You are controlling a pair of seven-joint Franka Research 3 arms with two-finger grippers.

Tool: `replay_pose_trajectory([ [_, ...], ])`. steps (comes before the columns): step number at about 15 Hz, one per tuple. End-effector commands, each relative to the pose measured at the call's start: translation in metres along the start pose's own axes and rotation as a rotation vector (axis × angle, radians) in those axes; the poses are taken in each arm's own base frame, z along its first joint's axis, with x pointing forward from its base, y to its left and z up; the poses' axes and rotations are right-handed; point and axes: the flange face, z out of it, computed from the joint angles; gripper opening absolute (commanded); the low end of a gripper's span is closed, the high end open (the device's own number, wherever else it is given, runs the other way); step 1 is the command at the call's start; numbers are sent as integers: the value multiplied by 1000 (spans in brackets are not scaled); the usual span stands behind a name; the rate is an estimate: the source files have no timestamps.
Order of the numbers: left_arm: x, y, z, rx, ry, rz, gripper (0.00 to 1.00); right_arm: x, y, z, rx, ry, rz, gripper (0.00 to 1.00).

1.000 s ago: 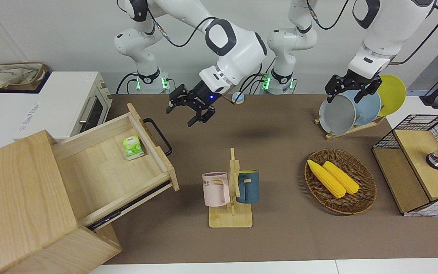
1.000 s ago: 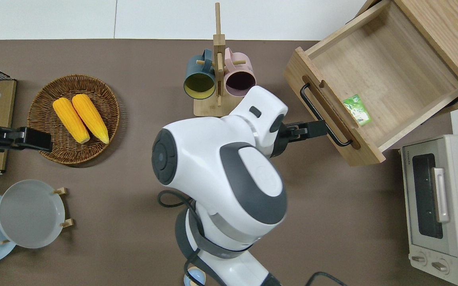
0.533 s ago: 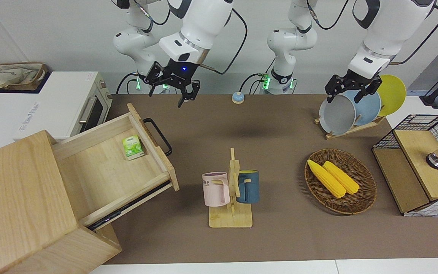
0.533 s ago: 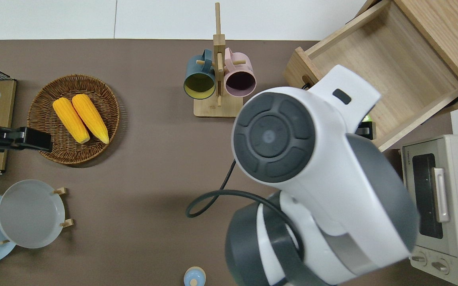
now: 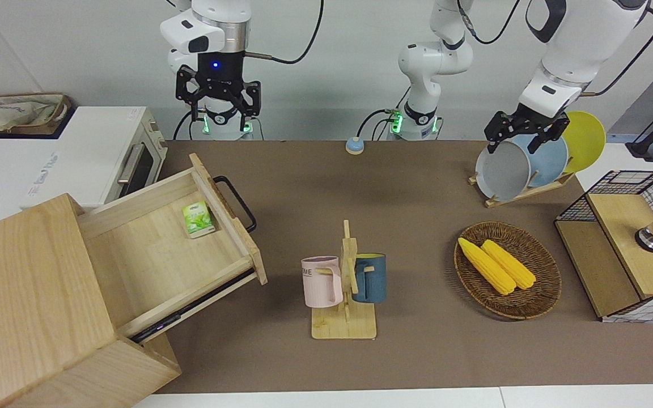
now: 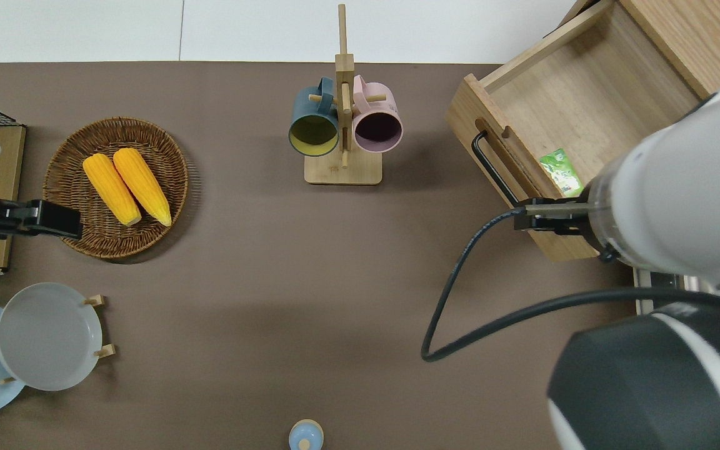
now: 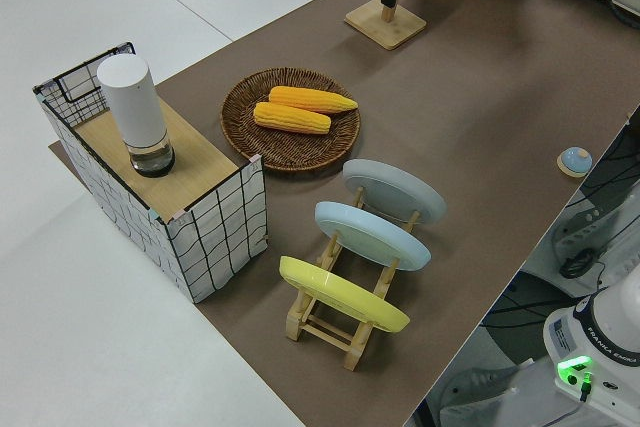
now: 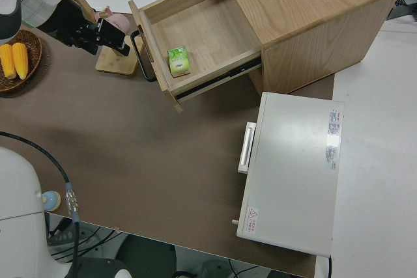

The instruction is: Slide drawer open with right arm

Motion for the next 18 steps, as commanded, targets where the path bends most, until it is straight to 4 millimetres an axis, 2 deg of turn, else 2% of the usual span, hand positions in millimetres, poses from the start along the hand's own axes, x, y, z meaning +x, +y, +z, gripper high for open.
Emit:
replay_pose_trajectory([
  [1, 1, -1, -4, 16, -5, 10, 993, -1, 51, 16, 108, -49, -10, 987],
  [4, 1, -1, -3, 16, -7, 10, 993, 9, 85, 30, 127, -70, -31, 987],
  [9, 1, -1, -4, 16, -5, 9, 993, 26, 121, 67, 158, -61, -53, 987],
  [12, 2, -1, -3, 16, -7, 10, 993, 35, 142, 82, 224, -36, -67, 987],
  [15, 1, -1, -3, 16, -7, 10, 993, 40, 156, 94, 256, -28, -139, 987],
  [18, 1, -1, -4, 16, -5, 10, 993, 43, 157, 100, 246, -36, -155, 987],
])
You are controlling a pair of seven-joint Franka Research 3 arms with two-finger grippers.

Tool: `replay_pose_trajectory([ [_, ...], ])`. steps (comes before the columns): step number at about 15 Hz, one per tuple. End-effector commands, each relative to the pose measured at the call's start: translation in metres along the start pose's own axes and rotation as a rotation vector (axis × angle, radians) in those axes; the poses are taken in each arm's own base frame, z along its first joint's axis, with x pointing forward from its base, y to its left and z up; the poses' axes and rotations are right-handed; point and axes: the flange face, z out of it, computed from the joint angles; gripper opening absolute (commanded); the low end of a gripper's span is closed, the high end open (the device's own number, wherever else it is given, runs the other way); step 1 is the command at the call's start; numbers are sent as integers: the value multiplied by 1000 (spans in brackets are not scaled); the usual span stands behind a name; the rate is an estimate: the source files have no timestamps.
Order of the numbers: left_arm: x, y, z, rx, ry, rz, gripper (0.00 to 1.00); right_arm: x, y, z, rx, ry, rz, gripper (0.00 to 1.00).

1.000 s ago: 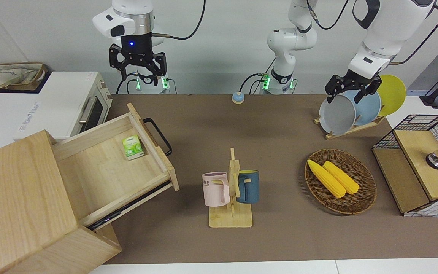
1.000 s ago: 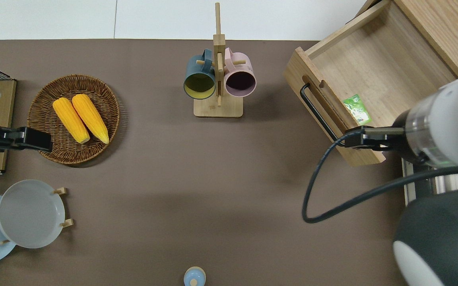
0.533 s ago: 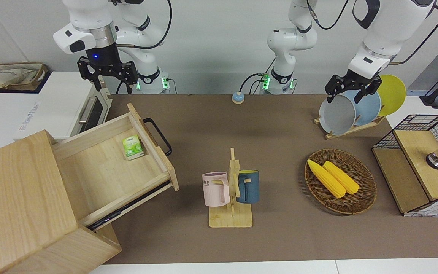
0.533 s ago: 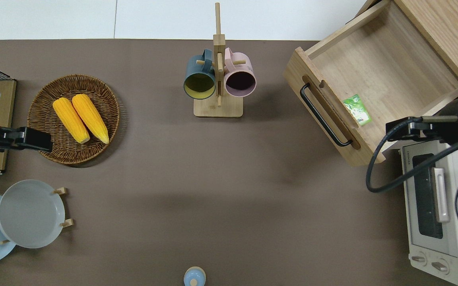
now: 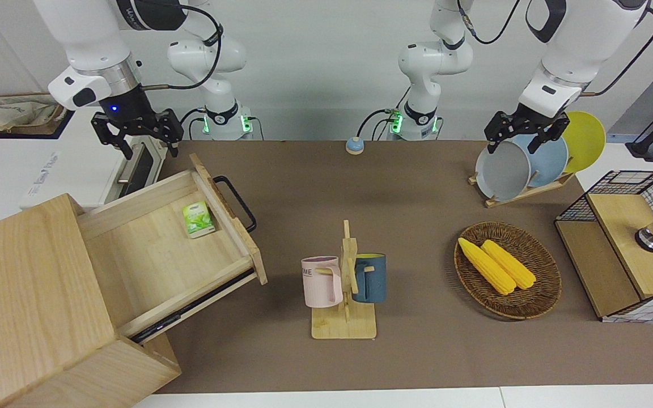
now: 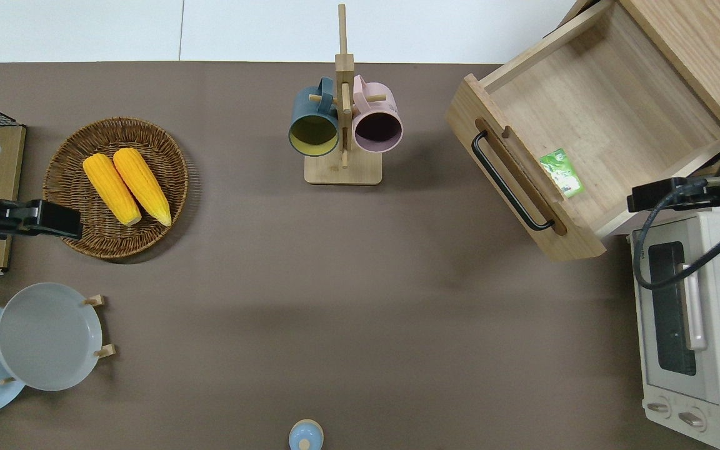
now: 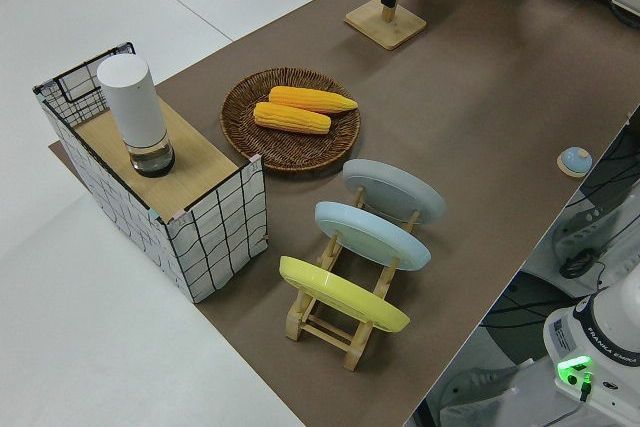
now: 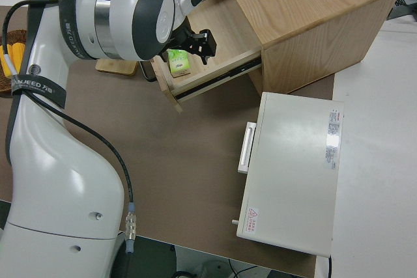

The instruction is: Slide drawer open with right arm

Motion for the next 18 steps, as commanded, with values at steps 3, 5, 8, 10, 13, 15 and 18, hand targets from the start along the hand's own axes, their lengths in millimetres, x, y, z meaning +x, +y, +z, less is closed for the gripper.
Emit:
replay_pose_trajectory([
  [3, 1, -1, -3, 16, -7, 9, 993, 1, 7, 5, 27, 6, -17, 987],
  [5, 1, -1, -3, 16, -7, 10, 993, 1, 12, 2, 26, 11, -6, 987],
  [8, 1, -1, -4, 16, -5, 10, 993, 1, 10, 0, 21, 14, -11, 987],
  [10, 1, -1, -3, 16, -7, 10, 993, 1, 7, 1, 22, 10, 3, 987],
  [13, 1, -1, -3, 16, -7, 9, 993, 1, 1, 2, 23, 5, 30, 987],
  [15, 1, -1, -4, 16, -5, 10, 993, 0, 2, 1, 13, 3, 39, 987],
  [18, 1, -1, -3, 16, -7, 10, 993, 0, 2, 3, -9, -6, 35, 987],
])
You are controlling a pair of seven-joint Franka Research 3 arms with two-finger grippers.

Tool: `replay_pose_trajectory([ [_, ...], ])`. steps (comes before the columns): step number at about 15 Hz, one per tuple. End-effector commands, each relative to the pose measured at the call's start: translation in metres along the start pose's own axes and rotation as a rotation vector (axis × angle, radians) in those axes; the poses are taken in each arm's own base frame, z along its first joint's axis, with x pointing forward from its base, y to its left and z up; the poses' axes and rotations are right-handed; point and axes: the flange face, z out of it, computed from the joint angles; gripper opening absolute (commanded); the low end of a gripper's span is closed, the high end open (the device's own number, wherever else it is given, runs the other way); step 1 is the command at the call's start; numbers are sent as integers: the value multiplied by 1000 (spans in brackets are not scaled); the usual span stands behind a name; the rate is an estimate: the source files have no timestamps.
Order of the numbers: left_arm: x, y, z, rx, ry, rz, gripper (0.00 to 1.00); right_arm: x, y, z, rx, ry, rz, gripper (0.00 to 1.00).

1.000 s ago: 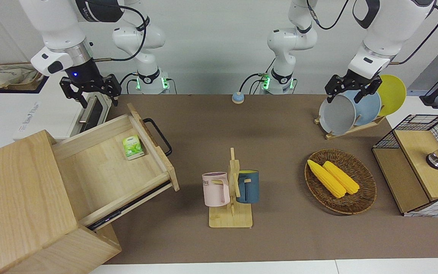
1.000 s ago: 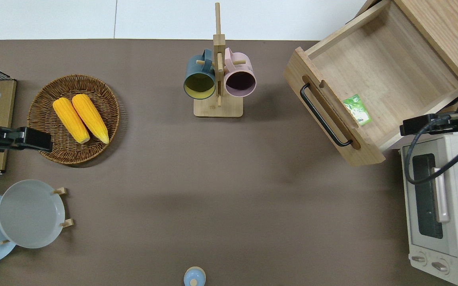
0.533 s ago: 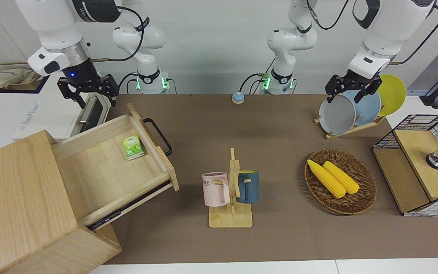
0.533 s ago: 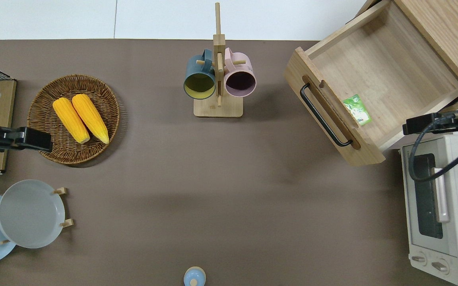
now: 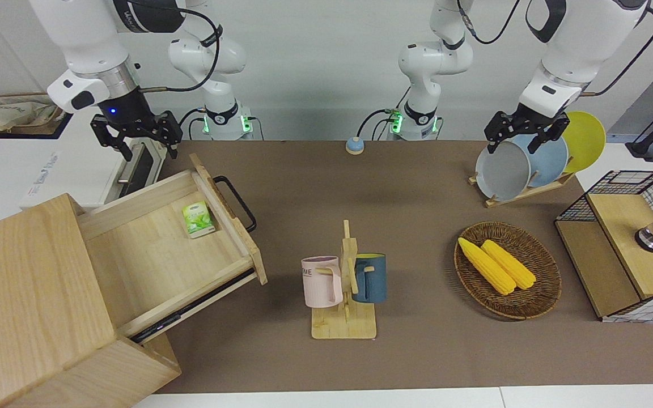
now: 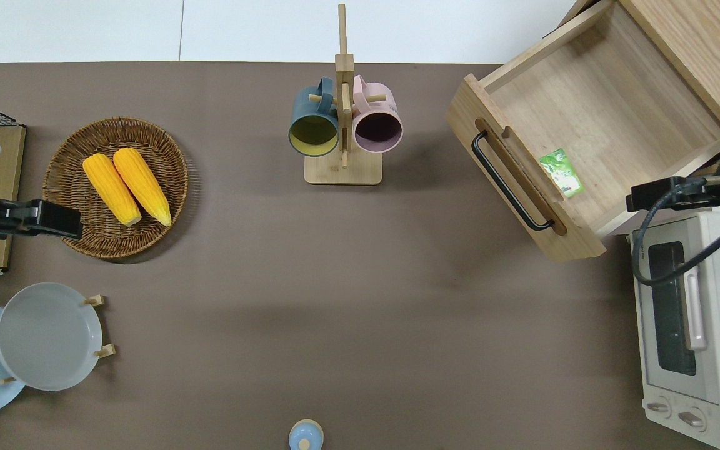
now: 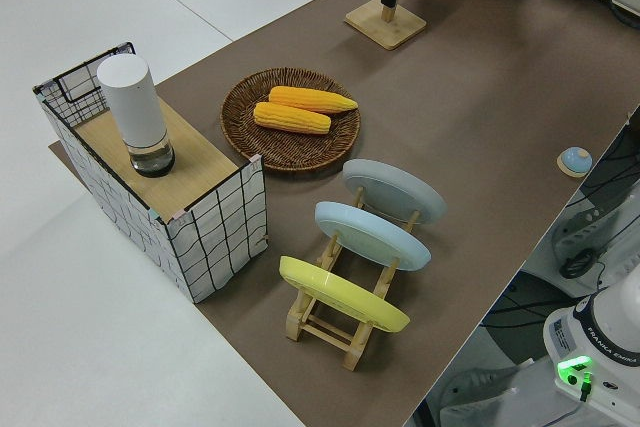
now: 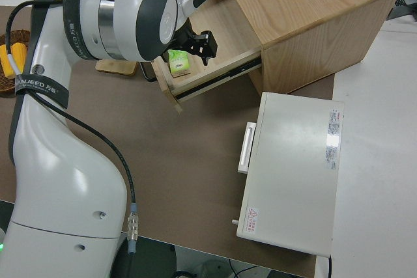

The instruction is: Slide drawer open with right arm

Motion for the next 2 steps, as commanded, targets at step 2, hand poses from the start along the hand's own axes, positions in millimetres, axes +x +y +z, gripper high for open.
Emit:
replay_pose_trajectory([
  [2, 1, -1, -3, 16, -7, 10, 993, 0, 3, -1, -29, -1, 17, 987],
])
